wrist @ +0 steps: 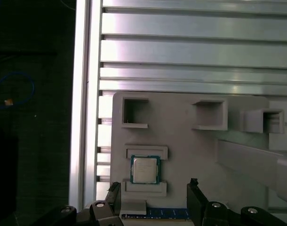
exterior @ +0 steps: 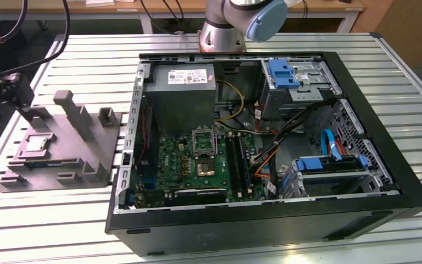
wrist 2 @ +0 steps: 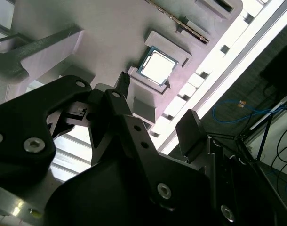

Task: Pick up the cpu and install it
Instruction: 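Pick up the cpu and move it towards the insertion slot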

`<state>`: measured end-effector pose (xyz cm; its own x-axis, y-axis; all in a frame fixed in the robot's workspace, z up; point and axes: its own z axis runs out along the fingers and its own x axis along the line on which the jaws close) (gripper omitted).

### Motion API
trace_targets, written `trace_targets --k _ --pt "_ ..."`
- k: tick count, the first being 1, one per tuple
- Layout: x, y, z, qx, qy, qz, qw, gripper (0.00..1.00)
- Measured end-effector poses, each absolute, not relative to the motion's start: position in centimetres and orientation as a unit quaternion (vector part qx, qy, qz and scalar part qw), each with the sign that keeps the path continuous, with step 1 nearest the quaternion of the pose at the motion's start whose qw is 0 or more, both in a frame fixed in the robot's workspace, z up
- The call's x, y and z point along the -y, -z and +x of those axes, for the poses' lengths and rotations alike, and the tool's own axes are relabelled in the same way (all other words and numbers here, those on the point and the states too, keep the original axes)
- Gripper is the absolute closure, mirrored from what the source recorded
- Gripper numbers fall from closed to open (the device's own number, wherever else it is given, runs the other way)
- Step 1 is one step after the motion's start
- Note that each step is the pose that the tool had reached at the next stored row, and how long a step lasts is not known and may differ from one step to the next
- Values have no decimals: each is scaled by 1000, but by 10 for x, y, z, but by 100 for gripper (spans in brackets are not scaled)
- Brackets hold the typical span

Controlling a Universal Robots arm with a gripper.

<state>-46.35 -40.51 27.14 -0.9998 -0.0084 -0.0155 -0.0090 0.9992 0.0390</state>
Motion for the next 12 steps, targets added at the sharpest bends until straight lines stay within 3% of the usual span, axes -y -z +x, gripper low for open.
trace_targets --k 12 --pt "408 -262 -464 -1000 -20 -4 8 34"
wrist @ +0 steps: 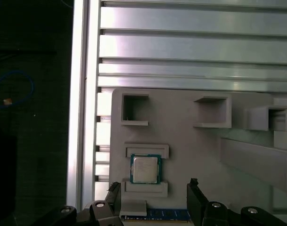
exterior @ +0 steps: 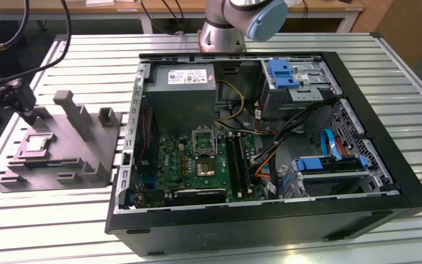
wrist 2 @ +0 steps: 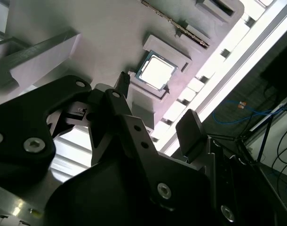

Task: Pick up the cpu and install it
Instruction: 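Pick up the cpu and move it towards the insertion slot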

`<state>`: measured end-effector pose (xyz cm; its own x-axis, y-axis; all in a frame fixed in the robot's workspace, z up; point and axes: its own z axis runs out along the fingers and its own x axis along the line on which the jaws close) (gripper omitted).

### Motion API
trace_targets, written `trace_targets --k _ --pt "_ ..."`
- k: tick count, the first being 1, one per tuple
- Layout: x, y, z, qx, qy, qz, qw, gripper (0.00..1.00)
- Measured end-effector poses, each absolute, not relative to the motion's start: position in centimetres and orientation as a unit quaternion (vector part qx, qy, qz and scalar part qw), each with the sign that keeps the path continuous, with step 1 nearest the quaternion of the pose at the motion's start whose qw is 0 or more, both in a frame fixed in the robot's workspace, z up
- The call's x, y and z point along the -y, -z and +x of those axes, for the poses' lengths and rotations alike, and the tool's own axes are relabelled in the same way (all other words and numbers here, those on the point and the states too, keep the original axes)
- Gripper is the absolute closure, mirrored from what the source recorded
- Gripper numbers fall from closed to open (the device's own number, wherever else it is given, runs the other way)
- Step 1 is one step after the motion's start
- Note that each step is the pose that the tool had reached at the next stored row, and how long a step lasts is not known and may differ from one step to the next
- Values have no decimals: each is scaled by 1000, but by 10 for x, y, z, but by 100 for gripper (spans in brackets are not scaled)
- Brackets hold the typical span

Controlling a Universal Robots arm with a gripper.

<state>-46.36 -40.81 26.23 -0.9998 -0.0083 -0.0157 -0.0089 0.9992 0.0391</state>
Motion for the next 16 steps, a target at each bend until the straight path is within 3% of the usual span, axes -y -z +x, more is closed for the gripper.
trace_targets --k 16 --pt "408 -256 -464 -1000 -20 -4 8 34"
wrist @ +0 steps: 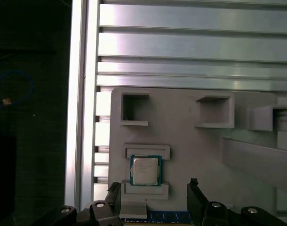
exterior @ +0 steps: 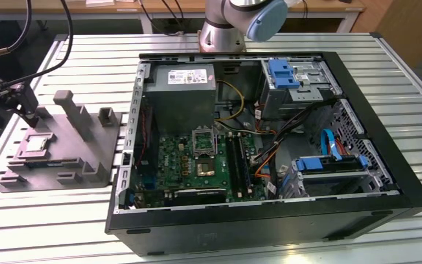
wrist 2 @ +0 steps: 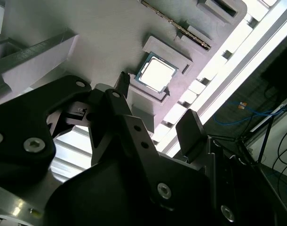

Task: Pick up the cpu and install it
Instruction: 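Pick up the cpu and move it towards the insertion slot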

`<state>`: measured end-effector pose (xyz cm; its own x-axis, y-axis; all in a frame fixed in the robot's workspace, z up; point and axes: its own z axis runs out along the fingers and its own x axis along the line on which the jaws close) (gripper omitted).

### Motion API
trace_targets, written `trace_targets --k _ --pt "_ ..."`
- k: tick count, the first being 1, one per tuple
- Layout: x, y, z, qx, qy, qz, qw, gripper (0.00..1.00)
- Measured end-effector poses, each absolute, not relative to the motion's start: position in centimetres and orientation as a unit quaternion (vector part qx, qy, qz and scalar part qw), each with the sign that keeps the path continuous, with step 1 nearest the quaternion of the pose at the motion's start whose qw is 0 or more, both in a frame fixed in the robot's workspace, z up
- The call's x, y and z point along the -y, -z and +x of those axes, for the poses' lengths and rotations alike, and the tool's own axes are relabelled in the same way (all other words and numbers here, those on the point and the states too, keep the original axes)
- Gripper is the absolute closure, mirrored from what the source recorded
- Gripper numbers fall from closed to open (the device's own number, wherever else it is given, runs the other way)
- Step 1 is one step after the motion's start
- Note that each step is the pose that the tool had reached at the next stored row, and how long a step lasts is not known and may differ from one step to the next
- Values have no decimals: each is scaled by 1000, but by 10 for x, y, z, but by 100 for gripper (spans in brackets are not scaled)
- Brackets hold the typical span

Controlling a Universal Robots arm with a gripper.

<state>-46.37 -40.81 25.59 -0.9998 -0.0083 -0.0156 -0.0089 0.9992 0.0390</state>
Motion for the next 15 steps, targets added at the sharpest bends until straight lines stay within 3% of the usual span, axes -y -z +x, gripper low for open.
trace_targets --k 15 --pt "408 -248 -465 -1000 -12 -7 6 34"
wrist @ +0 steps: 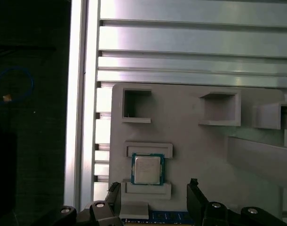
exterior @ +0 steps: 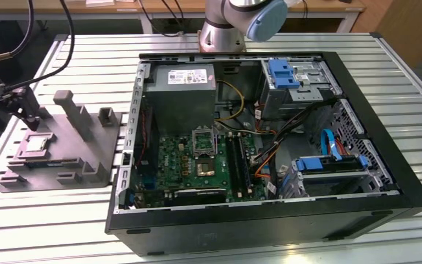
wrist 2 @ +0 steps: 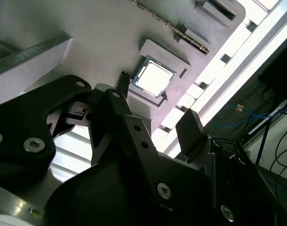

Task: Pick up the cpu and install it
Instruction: 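Pick up the cpu and move it towards the insertion slot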

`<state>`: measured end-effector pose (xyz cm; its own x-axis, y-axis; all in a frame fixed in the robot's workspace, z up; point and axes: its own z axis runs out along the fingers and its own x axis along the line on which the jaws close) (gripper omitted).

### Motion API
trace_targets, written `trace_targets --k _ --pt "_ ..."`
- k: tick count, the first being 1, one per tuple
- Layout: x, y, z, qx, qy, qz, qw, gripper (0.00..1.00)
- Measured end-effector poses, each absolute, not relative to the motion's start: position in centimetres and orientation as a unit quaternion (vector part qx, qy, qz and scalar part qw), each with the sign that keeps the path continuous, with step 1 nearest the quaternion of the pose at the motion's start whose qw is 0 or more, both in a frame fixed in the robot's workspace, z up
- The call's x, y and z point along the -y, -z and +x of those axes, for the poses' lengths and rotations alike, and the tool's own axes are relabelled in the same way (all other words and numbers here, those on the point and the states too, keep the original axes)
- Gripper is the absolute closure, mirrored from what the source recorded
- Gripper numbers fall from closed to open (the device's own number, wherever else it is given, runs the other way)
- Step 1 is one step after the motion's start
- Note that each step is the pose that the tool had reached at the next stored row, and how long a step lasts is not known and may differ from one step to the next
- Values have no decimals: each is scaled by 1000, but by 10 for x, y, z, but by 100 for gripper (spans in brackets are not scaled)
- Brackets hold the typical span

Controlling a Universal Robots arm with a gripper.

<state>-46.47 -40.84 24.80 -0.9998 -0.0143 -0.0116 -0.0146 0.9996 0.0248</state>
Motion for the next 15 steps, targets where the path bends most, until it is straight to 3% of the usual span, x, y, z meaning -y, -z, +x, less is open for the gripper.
trace_targets --k 15 --pt "410 -238 -466 -1000 -12 -12 6 34"
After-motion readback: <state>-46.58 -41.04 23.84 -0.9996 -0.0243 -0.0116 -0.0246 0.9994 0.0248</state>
